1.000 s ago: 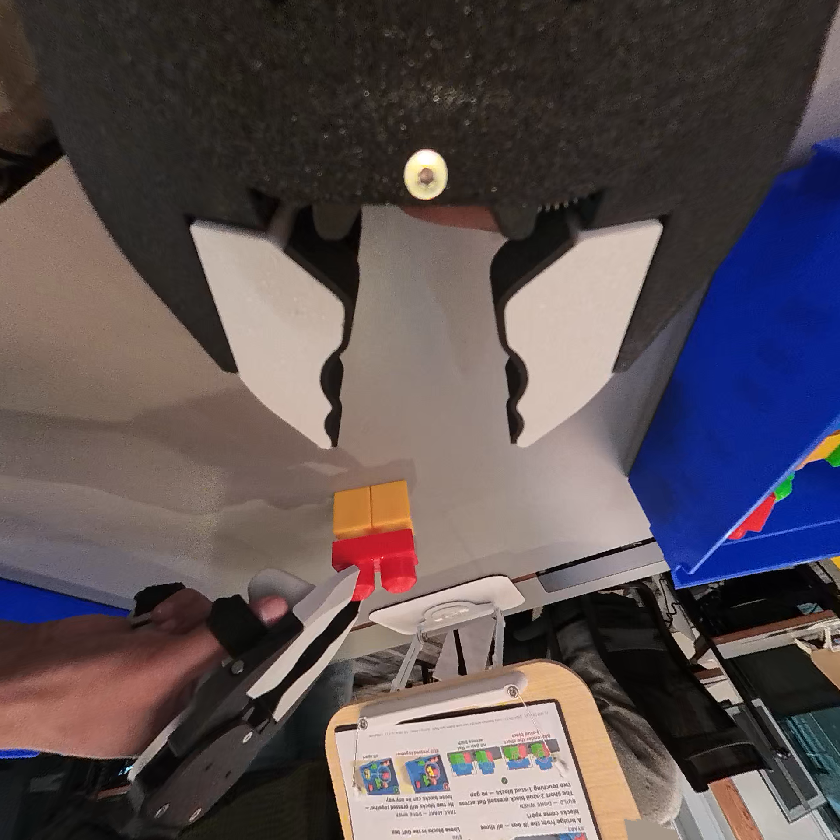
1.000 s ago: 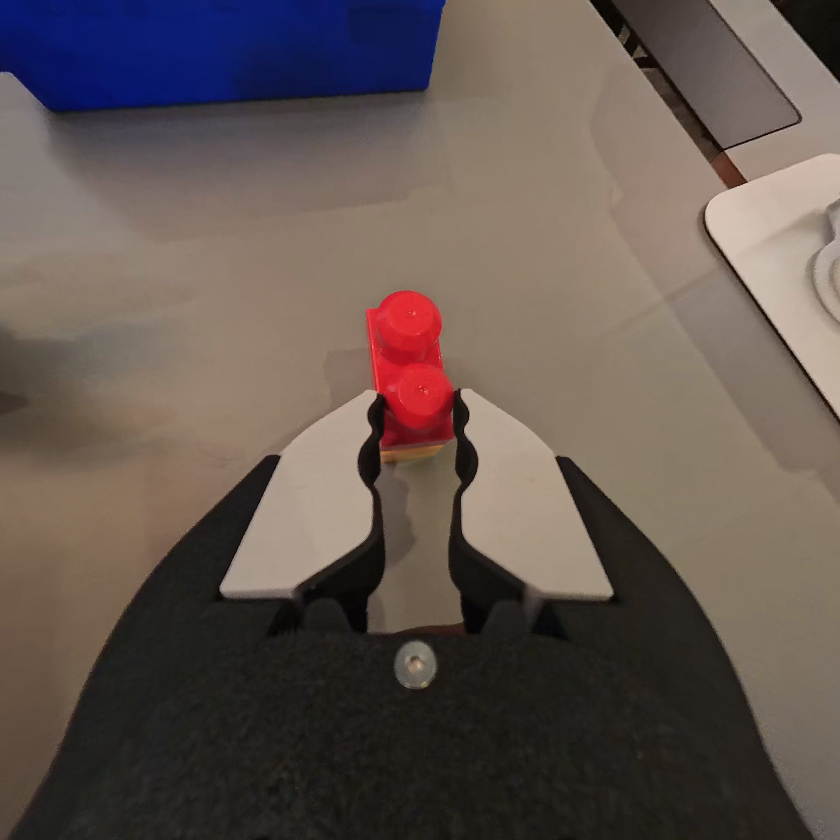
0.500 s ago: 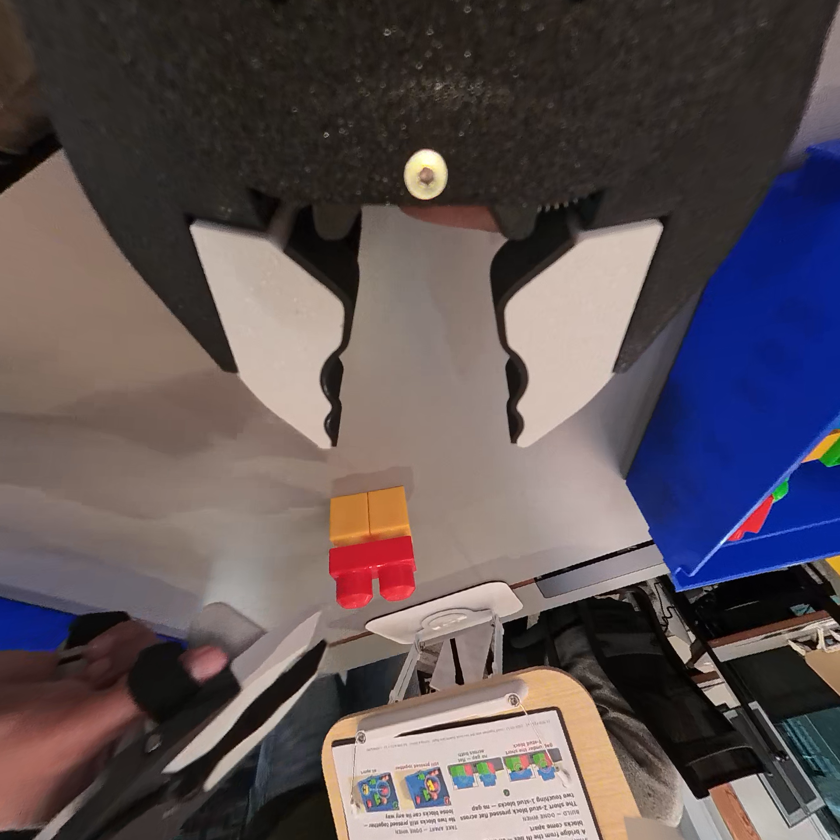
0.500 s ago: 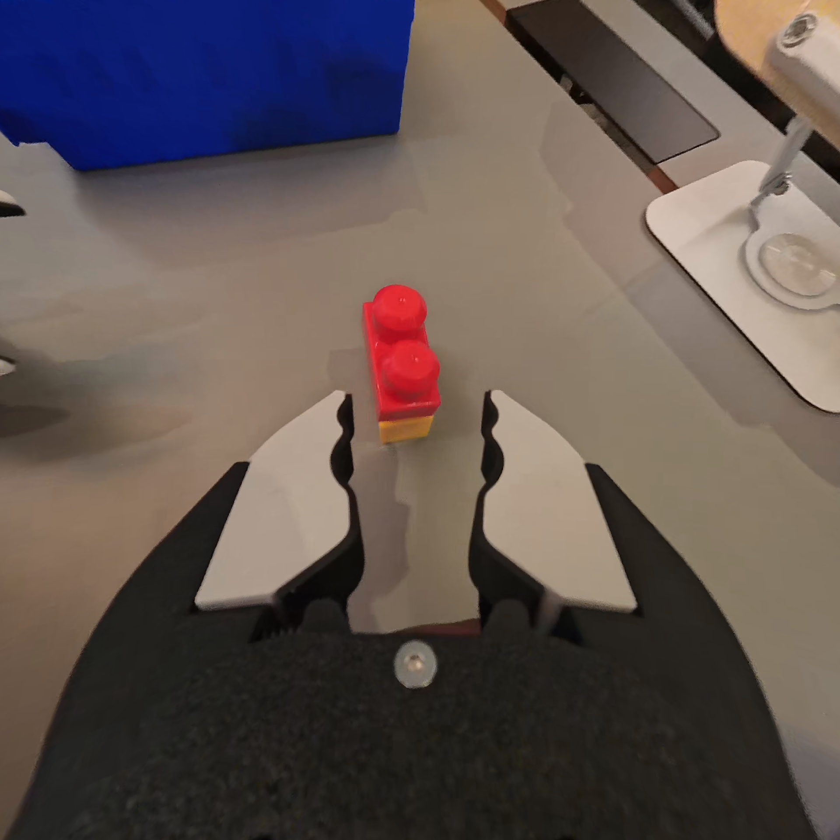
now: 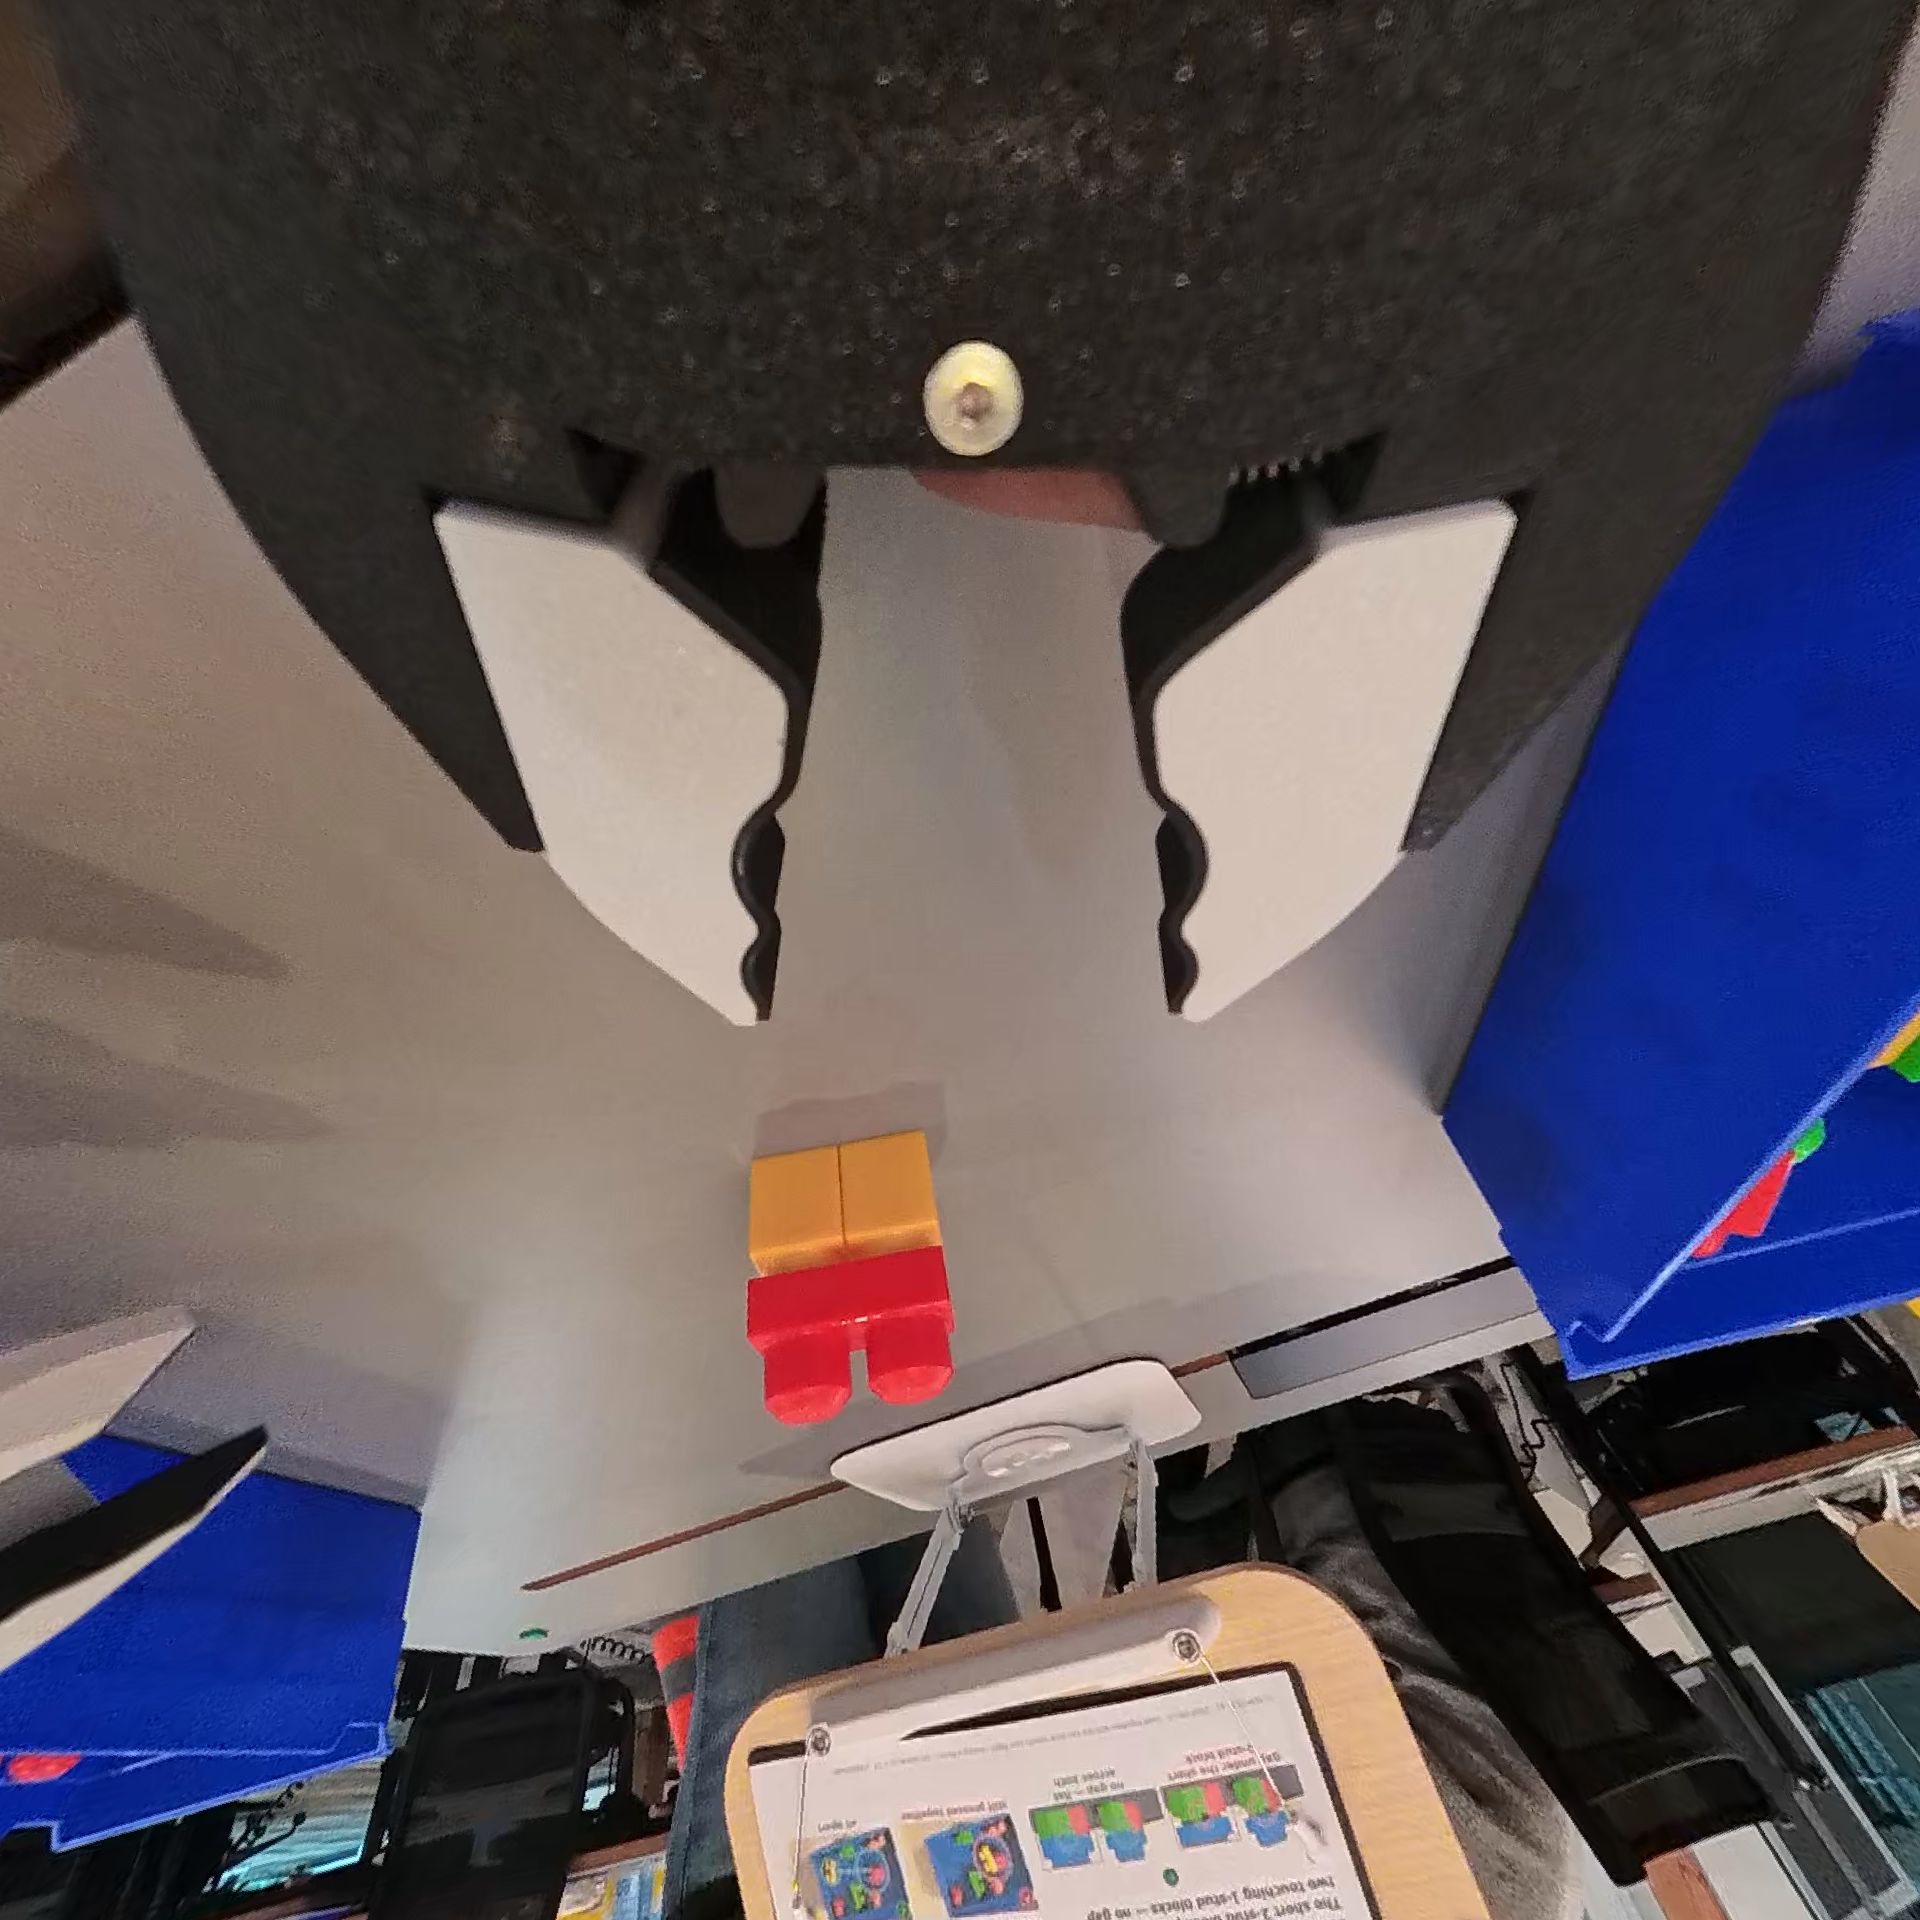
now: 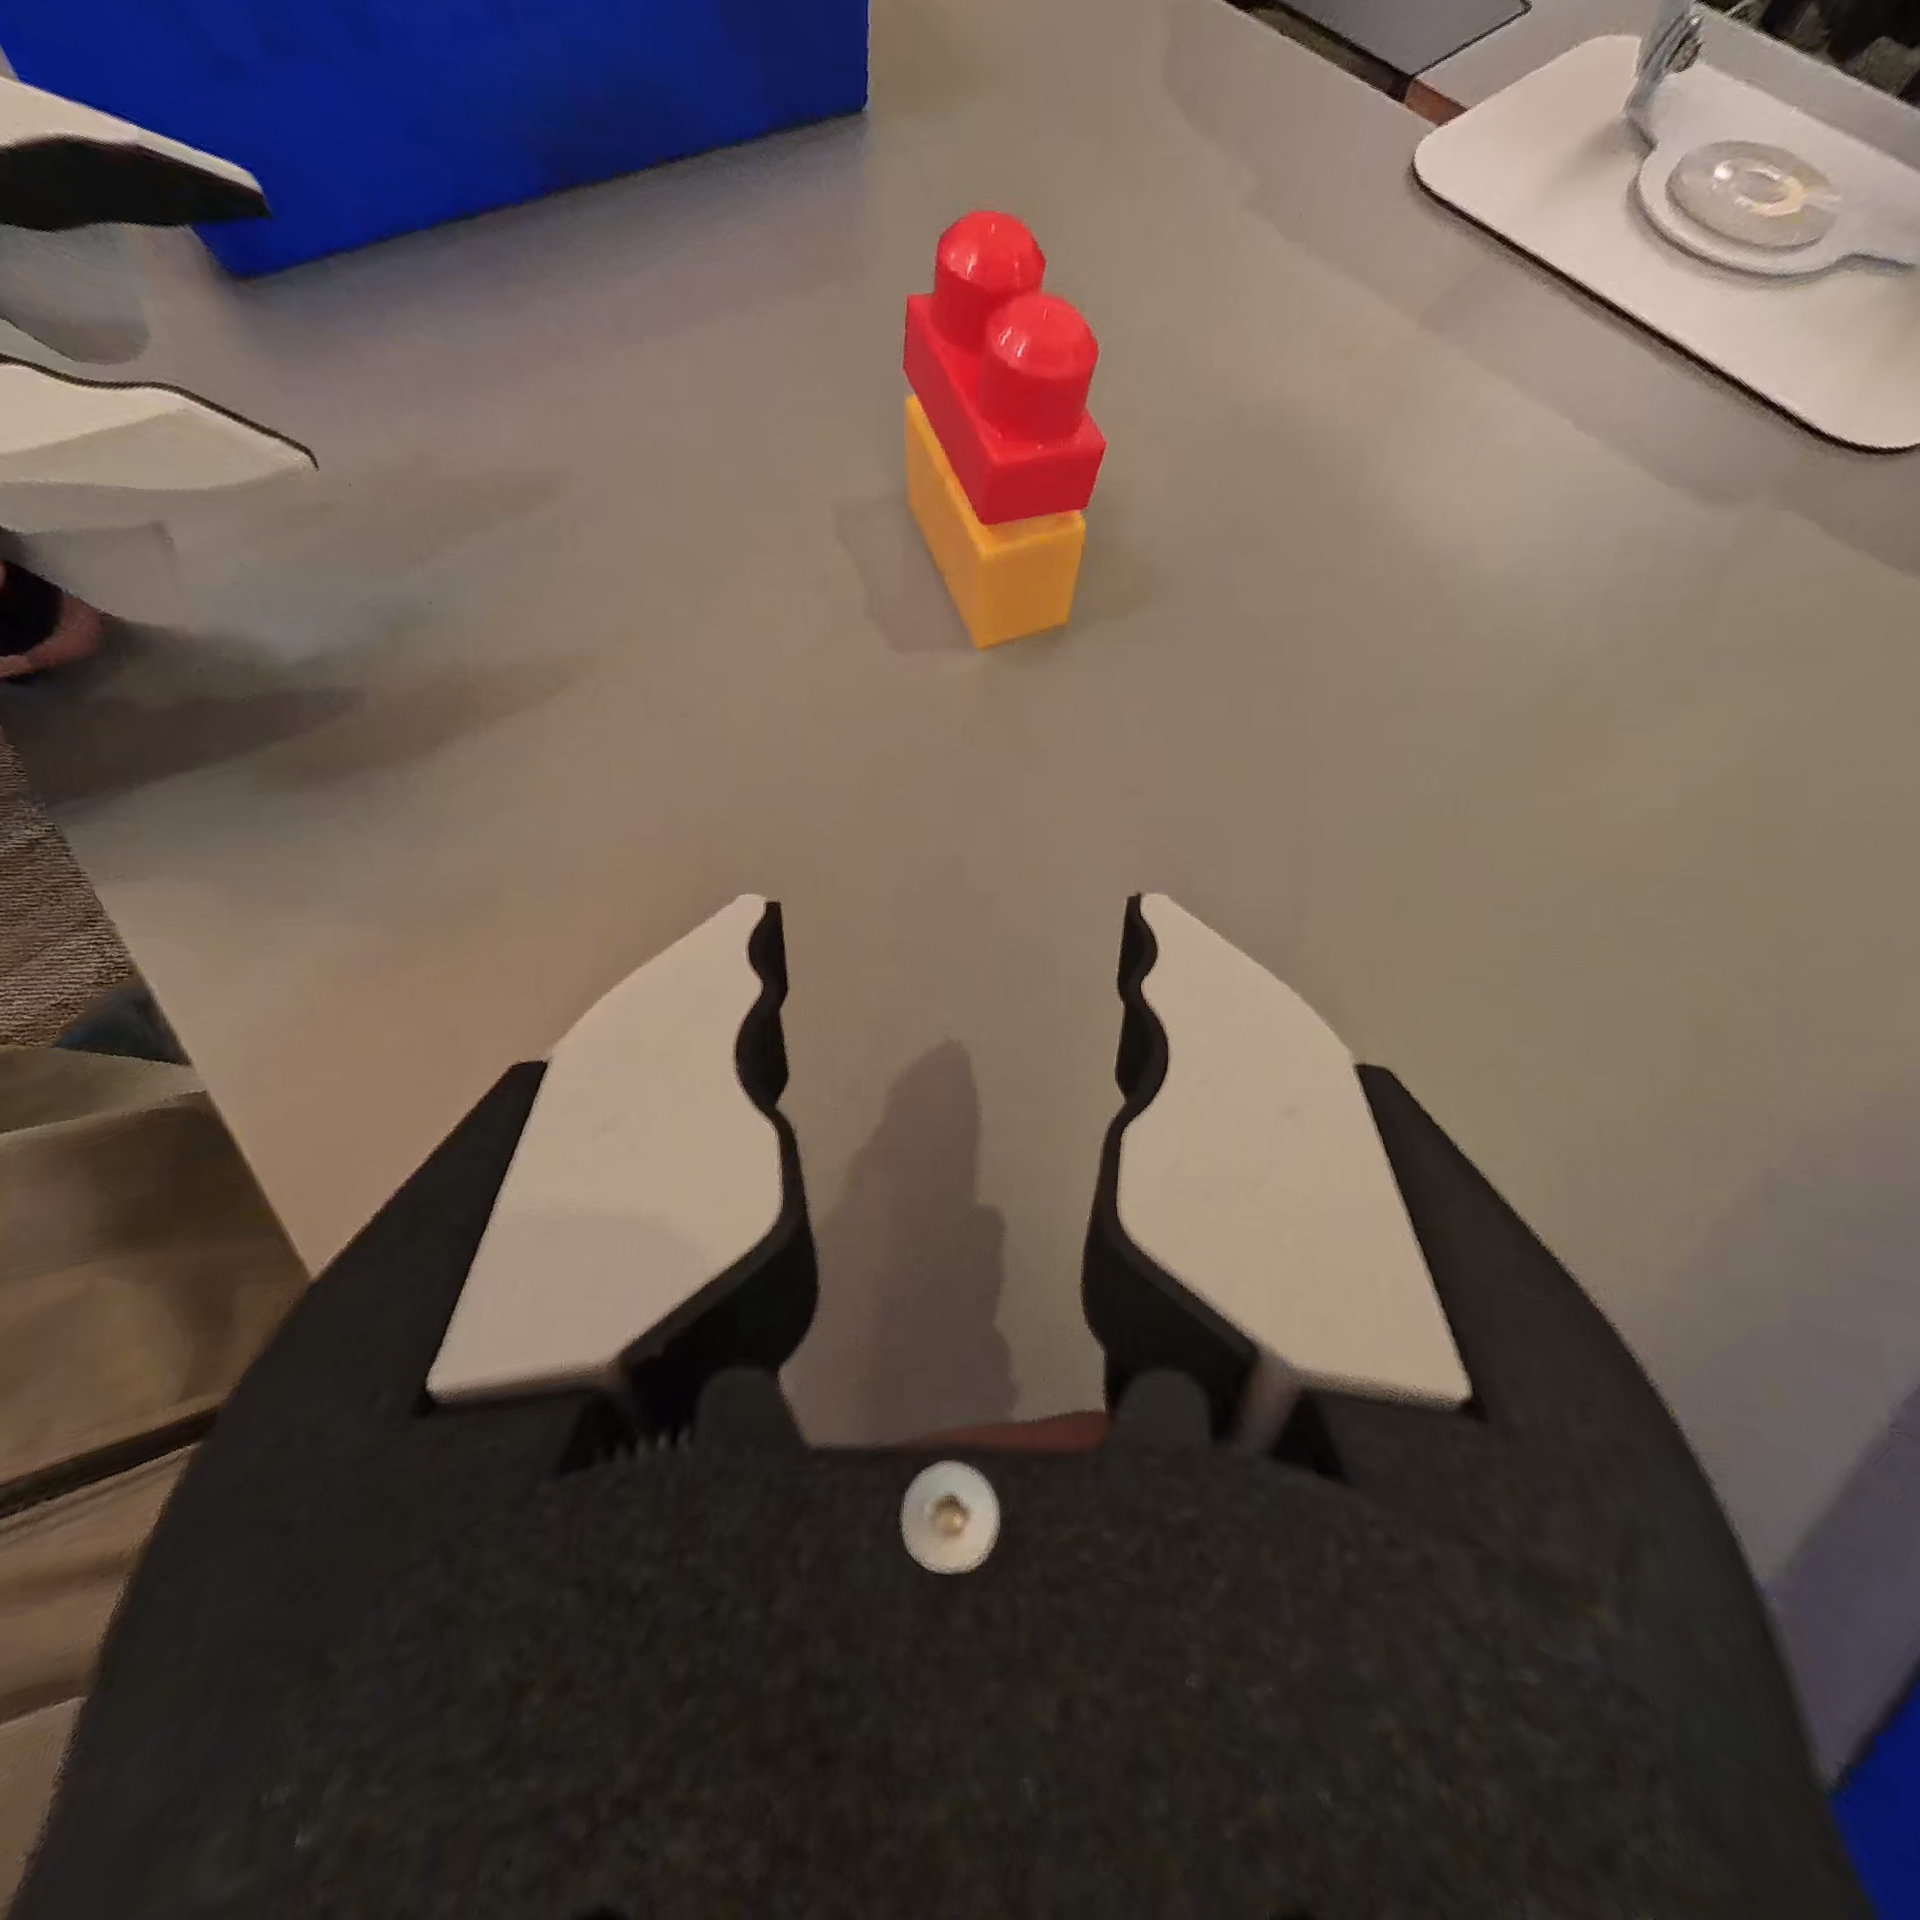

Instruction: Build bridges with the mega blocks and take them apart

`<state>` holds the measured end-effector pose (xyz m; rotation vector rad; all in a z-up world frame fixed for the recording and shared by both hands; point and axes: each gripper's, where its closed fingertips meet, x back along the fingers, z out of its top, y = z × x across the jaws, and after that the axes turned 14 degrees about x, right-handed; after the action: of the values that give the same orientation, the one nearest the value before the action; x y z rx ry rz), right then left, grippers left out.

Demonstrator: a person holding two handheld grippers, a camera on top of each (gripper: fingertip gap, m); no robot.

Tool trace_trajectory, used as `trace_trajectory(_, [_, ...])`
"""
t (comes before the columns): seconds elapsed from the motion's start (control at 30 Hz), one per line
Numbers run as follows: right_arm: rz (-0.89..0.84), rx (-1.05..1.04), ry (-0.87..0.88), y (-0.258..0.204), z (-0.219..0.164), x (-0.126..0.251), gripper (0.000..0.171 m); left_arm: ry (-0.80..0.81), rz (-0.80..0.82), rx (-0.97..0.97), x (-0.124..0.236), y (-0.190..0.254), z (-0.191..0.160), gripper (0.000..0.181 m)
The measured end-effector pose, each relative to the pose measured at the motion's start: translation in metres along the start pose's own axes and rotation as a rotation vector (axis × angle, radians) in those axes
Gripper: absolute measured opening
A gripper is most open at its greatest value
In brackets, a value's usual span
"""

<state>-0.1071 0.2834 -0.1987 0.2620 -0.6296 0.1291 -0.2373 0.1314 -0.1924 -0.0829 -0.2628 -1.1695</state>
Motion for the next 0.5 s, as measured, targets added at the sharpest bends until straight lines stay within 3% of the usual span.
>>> trace_trajectory(0.5, [-0.019,-0.004,-0.048,-0.016,-0.007,0.001,0.06,0.018,-0.005,-0.059,0.002,0.007,-0.001,0.072])
